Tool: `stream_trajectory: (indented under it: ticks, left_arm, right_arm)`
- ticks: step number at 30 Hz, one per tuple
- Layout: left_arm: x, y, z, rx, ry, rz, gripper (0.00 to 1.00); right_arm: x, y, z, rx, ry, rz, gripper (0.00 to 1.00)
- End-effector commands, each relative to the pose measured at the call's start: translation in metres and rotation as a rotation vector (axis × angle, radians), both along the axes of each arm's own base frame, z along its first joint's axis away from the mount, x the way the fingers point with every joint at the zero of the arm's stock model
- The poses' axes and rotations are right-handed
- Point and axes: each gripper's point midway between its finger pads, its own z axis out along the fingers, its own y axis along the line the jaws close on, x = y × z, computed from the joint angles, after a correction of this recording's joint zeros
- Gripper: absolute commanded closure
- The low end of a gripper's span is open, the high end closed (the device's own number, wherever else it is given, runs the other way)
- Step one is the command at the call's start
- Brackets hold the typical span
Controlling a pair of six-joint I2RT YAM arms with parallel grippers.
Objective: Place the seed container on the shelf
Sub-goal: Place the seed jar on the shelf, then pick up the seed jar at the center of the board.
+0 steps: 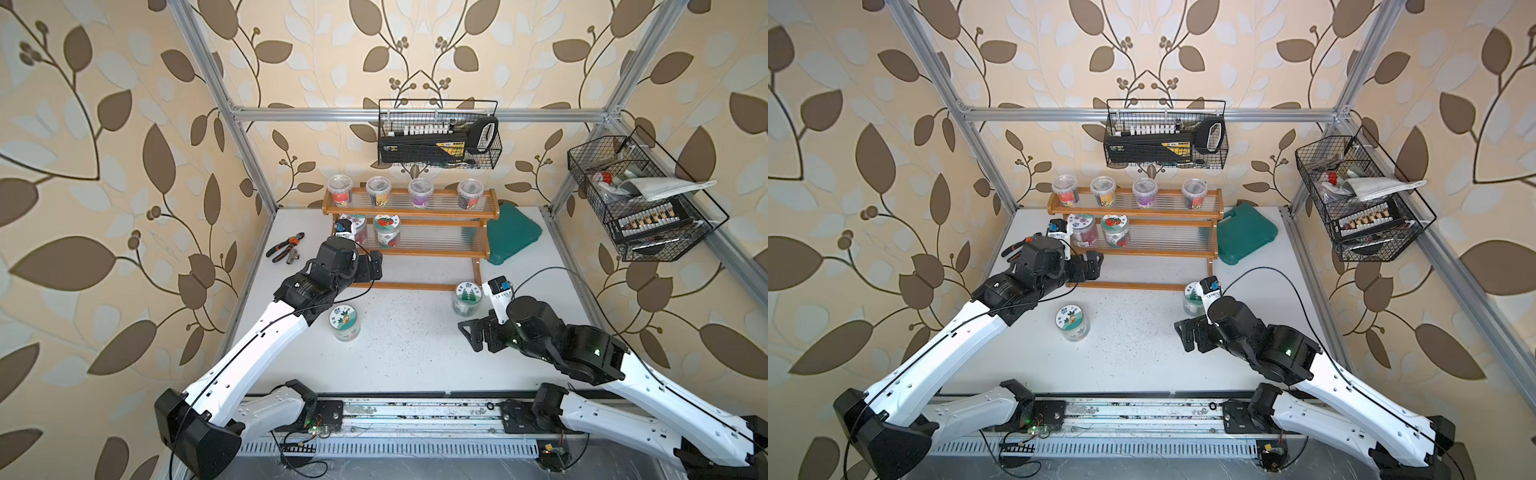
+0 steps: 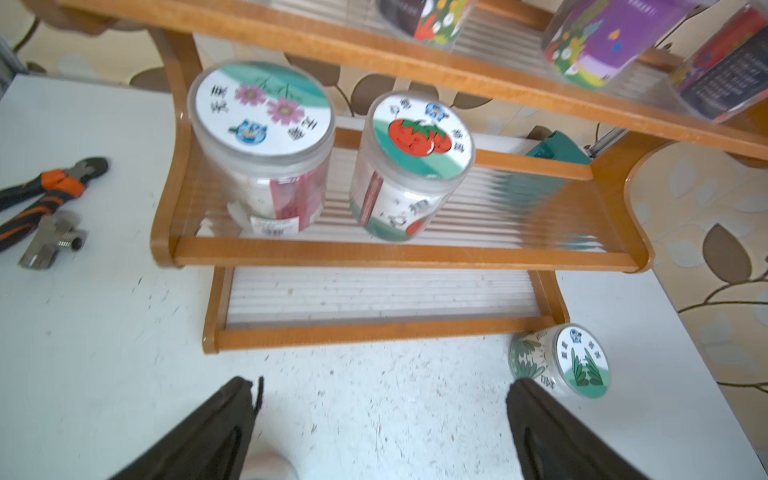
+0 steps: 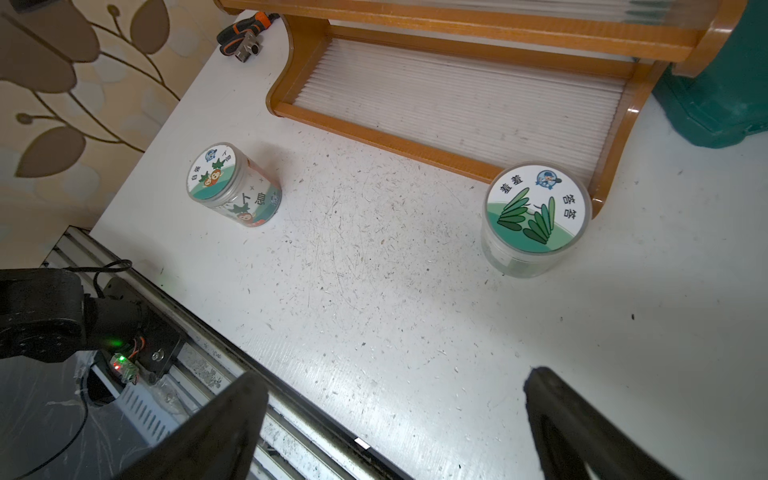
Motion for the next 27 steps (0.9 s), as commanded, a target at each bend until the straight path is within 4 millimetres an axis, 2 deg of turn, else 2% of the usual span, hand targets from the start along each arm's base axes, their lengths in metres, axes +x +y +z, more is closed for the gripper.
stream_trajectory:
  ticks: [1,7,13,27]
  left_arm:
    - [-0.029,0.012,-0.012,-0.006,0.147,0.024,0.02]
    - [-0.053,0.025,-0.035,0.004,0.284,0.079,0.02]
    - [-0.070,0.039,-0.076,0.050,0.448,0.180,0.02]
    - [-0.091,0.062,-0.160,0.057,0.729,0.385,0.02]
  right_arm:
    - [0.001,0.011,0.003,0.041,-0.026,0.045,0.01]
    - [0.000,0.023,0.002,0.082,-0.029,0.086,0.01]
    - [0.001,0.025,-0.003,0.081,-0.021,0.089,0.01]
    - [0.001,0.034,-0.012,0.068,0.012,0.110,0.01]
